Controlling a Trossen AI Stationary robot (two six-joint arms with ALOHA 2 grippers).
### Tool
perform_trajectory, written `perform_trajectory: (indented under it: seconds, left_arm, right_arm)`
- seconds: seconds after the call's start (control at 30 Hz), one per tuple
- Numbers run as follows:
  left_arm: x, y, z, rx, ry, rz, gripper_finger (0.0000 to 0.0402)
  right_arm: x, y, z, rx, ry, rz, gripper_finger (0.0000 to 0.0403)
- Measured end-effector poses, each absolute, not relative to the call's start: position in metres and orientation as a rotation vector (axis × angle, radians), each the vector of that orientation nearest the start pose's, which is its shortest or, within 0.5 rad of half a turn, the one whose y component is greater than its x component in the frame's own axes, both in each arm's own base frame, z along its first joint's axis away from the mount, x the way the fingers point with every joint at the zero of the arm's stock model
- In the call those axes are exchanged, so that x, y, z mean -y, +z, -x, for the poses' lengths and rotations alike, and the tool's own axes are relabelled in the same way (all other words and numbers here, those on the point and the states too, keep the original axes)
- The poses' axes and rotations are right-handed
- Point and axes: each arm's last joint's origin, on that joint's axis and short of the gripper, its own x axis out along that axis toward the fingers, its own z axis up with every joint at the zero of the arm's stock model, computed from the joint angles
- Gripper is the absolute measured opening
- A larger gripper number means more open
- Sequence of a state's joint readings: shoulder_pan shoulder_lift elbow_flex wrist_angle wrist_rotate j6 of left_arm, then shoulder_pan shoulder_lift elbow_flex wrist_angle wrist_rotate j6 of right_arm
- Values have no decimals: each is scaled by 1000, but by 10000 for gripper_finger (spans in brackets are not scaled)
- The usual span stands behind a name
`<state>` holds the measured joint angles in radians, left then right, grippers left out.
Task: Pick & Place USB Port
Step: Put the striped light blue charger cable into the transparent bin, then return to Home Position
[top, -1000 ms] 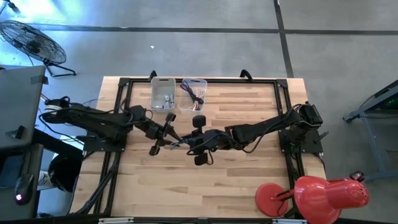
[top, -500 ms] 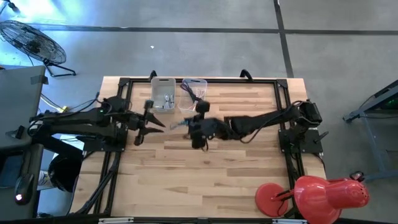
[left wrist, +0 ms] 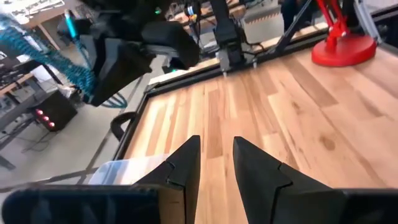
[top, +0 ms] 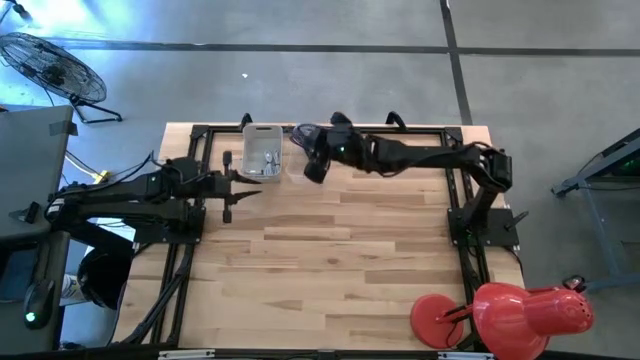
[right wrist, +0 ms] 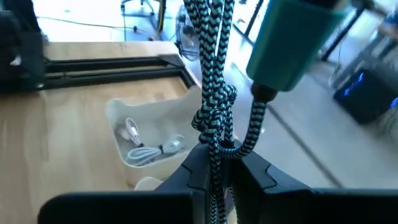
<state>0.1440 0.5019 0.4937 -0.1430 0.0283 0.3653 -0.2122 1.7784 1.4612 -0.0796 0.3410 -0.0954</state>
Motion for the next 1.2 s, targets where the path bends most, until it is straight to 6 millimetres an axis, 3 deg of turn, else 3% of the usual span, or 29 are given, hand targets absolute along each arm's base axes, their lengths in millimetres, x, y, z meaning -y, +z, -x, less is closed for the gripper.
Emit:
perform_trajectory:
  seconds: [0.17, 0.5, 0.7, 1.0, 1.2]
  left_arm:
    - [-18, 270, -129, -208, 91, -369, 92]
    - [-18, 267, -131, -241, 84, -368, 92]
    - [-18, 267, -131, -242, 84, -367, 92]
    - [-18, 265, -130, -262, 80, -365, 92]
    - [-18, 265, -130, -262, 80, -365, 92]
  right_arm:
    - [117, 282, -402, -413, -503, -3, 29]
    - [128, 232, -419, -492, -476, -68, 29]
    - [135, 221, -419, -511, -502, -107, 30]
    - [136, 221, -419, -507, -496, -117, 151]
    - [136, 224, -420, -482, -496, -107, 192]
